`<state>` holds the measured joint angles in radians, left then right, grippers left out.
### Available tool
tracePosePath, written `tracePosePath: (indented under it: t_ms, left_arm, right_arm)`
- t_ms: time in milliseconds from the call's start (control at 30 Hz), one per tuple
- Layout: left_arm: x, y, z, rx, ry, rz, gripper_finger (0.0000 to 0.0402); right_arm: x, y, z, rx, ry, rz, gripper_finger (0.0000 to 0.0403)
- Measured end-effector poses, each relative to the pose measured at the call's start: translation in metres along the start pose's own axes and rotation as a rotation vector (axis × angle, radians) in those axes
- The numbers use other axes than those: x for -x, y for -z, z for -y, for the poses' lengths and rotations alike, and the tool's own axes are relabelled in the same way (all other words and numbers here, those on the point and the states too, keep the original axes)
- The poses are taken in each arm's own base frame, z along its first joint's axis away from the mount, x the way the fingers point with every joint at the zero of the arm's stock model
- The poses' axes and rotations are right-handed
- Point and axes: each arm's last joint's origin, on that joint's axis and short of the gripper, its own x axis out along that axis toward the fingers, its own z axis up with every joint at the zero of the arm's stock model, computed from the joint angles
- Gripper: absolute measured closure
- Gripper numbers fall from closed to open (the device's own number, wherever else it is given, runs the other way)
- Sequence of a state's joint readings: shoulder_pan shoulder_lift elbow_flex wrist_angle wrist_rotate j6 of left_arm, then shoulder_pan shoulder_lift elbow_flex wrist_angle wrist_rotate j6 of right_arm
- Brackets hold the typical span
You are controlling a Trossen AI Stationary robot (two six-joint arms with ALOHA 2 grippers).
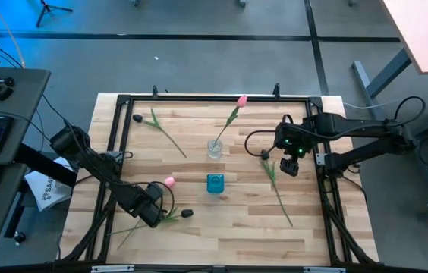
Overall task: Sort flowers into vase by color
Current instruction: Put the pink tulip into the transparent vase
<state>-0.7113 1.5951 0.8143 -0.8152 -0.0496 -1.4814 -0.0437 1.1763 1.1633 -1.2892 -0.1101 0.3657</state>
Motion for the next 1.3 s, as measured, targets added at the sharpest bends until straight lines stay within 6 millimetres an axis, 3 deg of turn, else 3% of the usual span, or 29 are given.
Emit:
tracePosePath:
  t_ms: [233, 500, 700, 800, 1000, 1300]
  left_arm:
    - [0.016, 0.0, -0.006, 0.023, 0.052, 0.005, 0.0384]
    - [0.085, -0.015, -0.042, 0.19, 0.242, 0.276, 0.0398]
    - [0.142, -0.038, -0.055, 0.263, 0.451, 0.783, 0.04]
    - [0.155, -0.057, -0.051, 0.229, 0.488, 0.965, 0.0401]
    - [0.156, -0.118, -0.046, 0.071, 0.493, 1.156, 0.0401]
    - [0.159, -0.201, -0.072, -0.118, 0.403, 1.532, 0.0401]
  right_arm:
    - [0.0, 0.0, 0.001, 0.028, 0.038, 0.014, 0.0107]
    - [0.009, 0.003, 0.002, 0.051, 0.046, 0.098, 0.0107]
    - [0.026, 0.017, 0.001, 0.013, 0.063, 0.212, 0.0107]
    - [0.034, 0.022, -0.001, -0.031, 0.063, 0.302, 0.0107]
    - [0.042, 0.027, -0.009, -0.088, 0.071, 0.425, 0.0107]
    - [0.041, 0.032, -0.023, -0.094, 0.098, 0.469, 0.0107]
